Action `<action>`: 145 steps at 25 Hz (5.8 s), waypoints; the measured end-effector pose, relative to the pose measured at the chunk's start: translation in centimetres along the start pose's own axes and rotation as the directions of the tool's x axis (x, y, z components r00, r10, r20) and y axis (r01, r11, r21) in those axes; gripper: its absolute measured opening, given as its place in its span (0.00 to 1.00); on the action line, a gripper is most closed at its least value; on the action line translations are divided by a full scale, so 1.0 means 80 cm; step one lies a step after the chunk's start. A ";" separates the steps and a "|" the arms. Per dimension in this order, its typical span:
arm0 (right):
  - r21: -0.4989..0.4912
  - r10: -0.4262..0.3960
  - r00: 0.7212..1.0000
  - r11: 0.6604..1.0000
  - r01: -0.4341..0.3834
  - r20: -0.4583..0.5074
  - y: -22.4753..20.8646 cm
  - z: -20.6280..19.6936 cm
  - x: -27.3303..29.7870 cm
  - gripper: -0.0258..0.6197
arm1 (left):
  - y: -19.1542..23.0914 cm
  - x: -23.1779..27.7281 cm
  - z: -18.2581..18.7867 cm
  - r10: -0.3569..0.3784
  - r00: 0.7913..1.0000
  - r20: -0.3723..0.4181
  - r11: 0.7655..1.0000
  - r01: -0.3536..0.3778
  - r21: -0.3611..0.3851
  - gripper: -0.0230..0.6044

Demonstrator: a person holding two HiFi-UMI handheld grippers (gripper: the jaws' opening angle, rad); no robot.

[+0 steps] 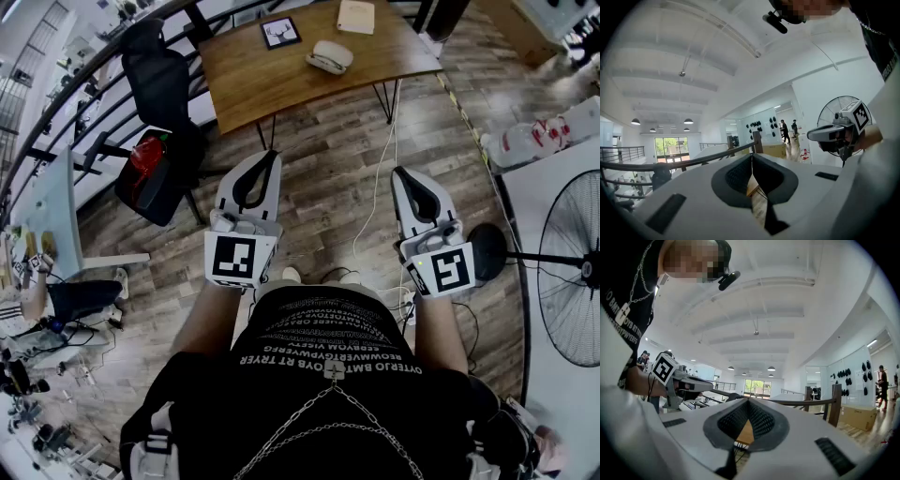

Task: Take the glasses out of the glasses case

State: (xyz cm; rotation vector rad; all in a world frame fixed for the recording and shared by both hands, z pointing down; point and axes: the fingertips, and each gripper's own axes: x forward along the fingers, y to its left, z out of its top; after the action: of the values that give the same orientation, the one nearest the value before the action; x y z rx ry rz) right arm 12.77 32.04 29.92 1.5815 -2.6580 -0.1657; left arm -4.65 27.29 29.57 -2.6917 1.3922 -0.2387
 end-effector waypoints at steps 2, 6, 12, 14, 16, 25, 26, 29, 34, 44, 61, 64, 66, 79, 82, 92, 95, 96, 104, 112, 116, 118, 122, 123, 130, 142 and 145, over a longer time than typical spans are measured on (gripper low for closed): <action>0.004 -0.001 1.000 1.000 0.001 -0.001 0.025 0.003 0.011 0.06 | 0.017 -0.020 -0.002 0.002 1.000 0.008 1.000 -0.002 0.002 0.08; 0.008 -0.010 1.000 1.000 0.010 -0.004 0.072 0.006 0.032 0.06 | 0.051 -0.058 -0.014 -0.004 1.000 0.010 1.000 0.004 0.010 0.08; 0.024 -0.029 0.999 0.999 0.030 -0.019 0.135 0.012 0.051 0.06 | 0.095 -0.106 -0.033 -0.008 1.000 0.025 1.000 0.008 -0.001 0.08; 0.023 -0.053 0.998 0.998 0.054 -0.018 0.148 0.015 0.051 0.06 | 0.103 -0.118 -0.038 -0.015 1.000 0.021 1.000 0.015 0.000 0.08; 0.021 -0.071 0.997 0.997 0.071 -0.021 0.160 0.017 0.052 0.06 | 0.111 -0.126 -0.042 -0.020 1.000 0.023 1.000 0.020 -0.001 0.08; 0.043 -0.098 0.993 0.994 0.101 -0.061 0.180 0.008 0.056 0.24 | 0.128 -0.140 -0.052 -0.041 0.999 0.033 0.999 0.042 -0.021 0.08; 0.042 -0.096 0.993 0.994 0.099 -0.065 0.181 0.006 0.057 0.25 | 0.130 -0.140 -0.054 -0.039 0.999 0.031 0.999 0.039 -0.021 0.08; 0.048 -0.079 0.993 0.995 0.083 -0.084 0.181 -0.003 0.065 0.29 | 0.138 -0.130 -0.068 -0.029 0.999 0.015 0.999 0.030 -0.029 0.08; 0.058 -0.074 0.993 0.995 0.079 -0.094 0.160 -0.010 0.069 0.30 | 0.134 -0.103 -0.072 -0.039 0.999 0.006 0.998 0.039 -0.053 0.08; 0.100 -0.050 0.995 0.993 0.059 -0.092 0.092 -0.037 0.135 0.31 | 0.171 -0.031 -0.065 -0.007 1.000 -0.008 0.999 0.006 -0.050 0.08; 0.107 0.006 0.992 0.994 0.007 -0.123 -0.001 -0.058 0.209 0.31 | 0.175 0.115 -0.071 -0.032 0.999 -0.031 0.998 0.030 -0.055 0.08; 0.123 0.026 0.991 0.992 -0.009 -0.133 -0.012 -0.062 0.220 0.31 | 0.171 0.143 -0.059 -0.041 0.999 -0.015 0.998 0.040 -0.038 0.08; 0.129 0.051 0.989 0.991 -0.033 -0.142 -0.015 -0.064 0.229 0.31 | 0.173 0.161 -0.050 -0.040 0.999 -0.005 0.999 0.040 -0.023 0.08; 0.121 0.076 0.992 0.991 -0.064 -0.101 -0.101 -0.060 0.260 0.31 | 0.164 0.238 -0.045 -0.008 0.999 -0.037 1.000 0.007 -0.022 0.08; 0.115 0.092 0.991 0.990 -0.081 -0.094 -0.107 -0.058 0.267 0.31 | 0.169 0.242 -0.040 0.012 0.999 -0.031 1.000 -0.012 -0.019 0.08; 0.128 0.120 0.987 0.986 -0.106 -0.108 -0.108 -0.066 0.286 0.31 | 0.175 0.240 -0.063 0.032 0.997 -0.068 0.999 -0.035 -0.041 0.08; 0.145 0.120 0.986 0.984 -0.103 -0.117 -0.106 -0.072 0.299 0.31 | 0.184 0.243 -0.067 0.023 0.997 -0.076 0.999 -0.026 -0.036 0.08; 0.146 0.120 0.986 0.984 -0.102 -0.118 -0.105 -0.074 0.306 0.31 | 0.189 0.246 -0.067 0.019 0.997 -0.074 0.999 -0.022 -0.034 0.08; 0.154 0.101 0.986 0.985 -0.081 -0.129 -0.114 -0.079 0.350 0.31 | 0.207 0.298 -0.069 -0.050 0.997 -0.058 0.998 0.047 -0.046 0.08; 0.158 0.056 0.988 0.987 -0.032 -0.147 -0.140 -0.086 0.386 0.31 | 0.230 0.346 -0.076 -0.100 0.993 -0.057 0.993 0.096 -0.061 0.08; 0.167 0.043 0.988 0.986 -0.017 -0.149 -0.155 -0.092 0.402 0.30 | 0.239 0.365 -0.080 -0.115 0.991 -0.064 0.992 0.112 -0.059 0.08; 0.171 0.043 0.988 0.985 -0.017 -0.151 -0.160 -0.096 0.413 0.30 | 0.244 0.374 -0.085 -0.122 0.990 -0.073 0.991 0.118 -0.058 0.08; 0.176 0.045 0.987 0.984 -0.017 -0.155 -0.168 -0.101 0.437 0.31 | 0.260 0.393 -0.092 -0.129 0.988 -0.086 0.990 0.124 -0.060 0.08; 0.176 0.045 0.987 0.984 -0.017 -0.157 -0.170 -0.102 0.444 0.31 | 0.265 0.398 -0.092 -0.131 0.988 -0.086 0.990 0.126 -0.060 0.08; 0.177 0.040 0.984 0.984 -0.009 -0.172 -0.186 -0.100 0.477 0.31 | 0.291 0.433 -0.090 -0.152 0.985 -0.077 0.987 0.146 -0.073 0.08; 0.137 -0.047 0.984 0.988 0.071 -0.170 -0.210 -0.087 0.519 0.31 | 0.323 0.478 -0.089 -0.230 0.973 -0.039 0.971 0.226 -0.070 0.08; 0.147 -0.057 0.982 0.986 0.084 -0.178 -0.209 -0.092 0.523 0.31 | 0.328 0.479 -0.094 -0.240 0.970 -0.042 0.969 0.237 -0.070 0.08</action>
State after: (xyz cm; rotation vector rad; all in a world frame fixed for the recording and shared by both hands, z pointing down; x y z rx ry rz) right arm 8.05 -13.14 34.64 1.6499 -2.5364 0.1725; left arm -5.27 -19.30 36.23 -2.9254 1.1026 -0.2860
